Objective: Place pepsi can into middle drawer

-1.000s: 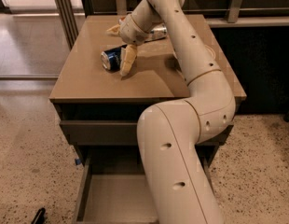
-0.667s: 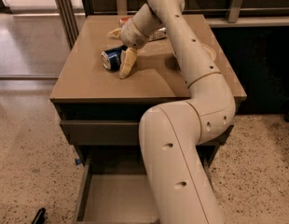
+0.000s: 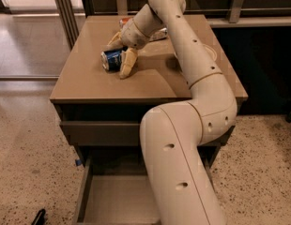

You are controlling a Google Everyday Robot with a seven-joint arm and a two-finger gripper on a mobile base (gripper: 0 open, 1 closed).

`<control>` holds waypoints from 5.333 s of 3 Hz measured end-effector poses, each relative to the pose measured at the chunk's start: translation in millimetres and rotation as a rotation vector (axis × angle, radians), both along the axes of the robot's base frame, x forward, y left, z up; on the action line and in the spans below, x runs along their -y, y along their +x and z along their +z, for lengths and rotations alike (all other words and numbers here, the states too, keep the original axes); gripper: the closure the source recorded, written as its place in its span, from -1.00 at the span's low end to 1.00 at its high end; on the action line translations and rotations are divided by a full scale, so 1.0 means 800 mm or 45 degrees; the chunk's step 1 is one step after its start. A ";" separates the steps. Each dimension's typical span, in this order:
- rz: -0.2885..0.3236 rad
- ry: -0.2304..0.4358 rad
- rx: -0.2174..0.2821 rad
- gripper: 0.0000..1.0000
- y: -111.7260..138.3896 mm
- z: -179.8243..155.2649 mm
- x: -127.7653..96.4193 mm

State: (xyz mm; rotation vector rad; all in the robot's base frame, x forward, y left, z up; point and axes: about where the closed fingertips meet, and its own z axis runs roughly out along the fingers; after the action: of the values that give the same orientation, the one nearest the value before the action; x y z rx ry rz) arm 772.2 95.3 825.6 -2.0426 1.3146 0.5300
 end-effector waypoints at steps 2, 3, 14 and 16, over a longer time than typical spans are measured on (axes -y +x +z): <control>0.000 0.000 0.000 0.77 0.000 0.000 0.000; 0.000 0.000 0.000 1.00 0.000 0.000 0.000; -0.315 0.492 -0.123 1.00 -0.209 0.183 0.114; -0.347 0.477 -0.113 1.00 -0.214 0.166 0.112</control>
Offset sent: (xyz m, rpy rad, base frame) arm 0.0000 0.0000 0.0000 0.0000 0.0000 0.0000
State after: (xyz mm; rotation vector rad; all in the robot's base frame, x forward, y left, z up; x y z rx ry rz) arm 601.2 5.5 958.8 -1.5247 1.3974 0.6886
